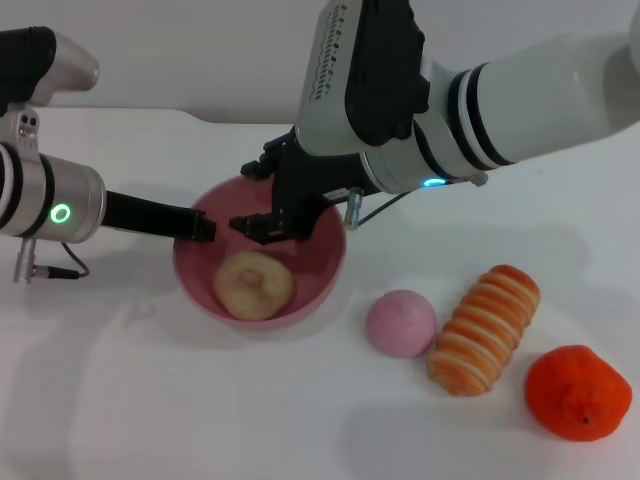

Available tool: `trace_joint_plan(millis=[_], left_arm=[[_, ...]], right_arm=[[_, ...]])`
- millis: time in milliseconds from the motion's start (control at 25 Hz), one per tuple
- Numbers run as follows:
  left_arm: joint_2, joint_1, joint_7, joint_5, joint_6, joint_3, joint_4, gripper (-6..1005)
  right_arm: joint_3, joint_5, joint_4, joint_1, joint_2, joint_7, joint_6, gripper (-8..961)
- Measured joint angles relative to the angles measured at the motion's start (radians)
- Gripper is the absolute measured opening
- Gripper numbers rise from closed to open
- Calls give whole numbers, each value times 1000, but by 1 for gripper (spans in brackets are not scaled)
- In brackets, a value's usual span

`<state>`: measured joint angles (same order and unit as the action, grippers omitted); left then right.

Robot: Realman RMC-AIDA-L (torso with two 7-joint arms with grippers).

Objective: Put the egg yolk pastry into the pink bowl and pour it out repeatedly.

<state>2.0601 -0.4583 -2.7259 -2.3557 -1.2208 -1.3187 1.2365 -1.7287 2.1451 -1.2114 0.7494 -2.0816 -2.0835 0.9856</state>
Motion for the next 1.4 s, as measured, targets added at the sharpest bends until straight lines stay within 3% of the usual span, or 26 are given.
trace_joint_plan(millis=[560, 1040, 1400], left_arm=[[0, -2, 4, 1, 11, -2, 0, 1], [0, -6, 11, 1, 26, -20, 0, 1], [0, 46, 52, 2, 264, -209, 60, 0]], right_arm=[[24, -6, -16, -20, 0, -5, -44, 592], [108, -43, -73, -108, -7, -10, -50, 591], [338, -185, -40, -222, -8, -4, -128, 592]])
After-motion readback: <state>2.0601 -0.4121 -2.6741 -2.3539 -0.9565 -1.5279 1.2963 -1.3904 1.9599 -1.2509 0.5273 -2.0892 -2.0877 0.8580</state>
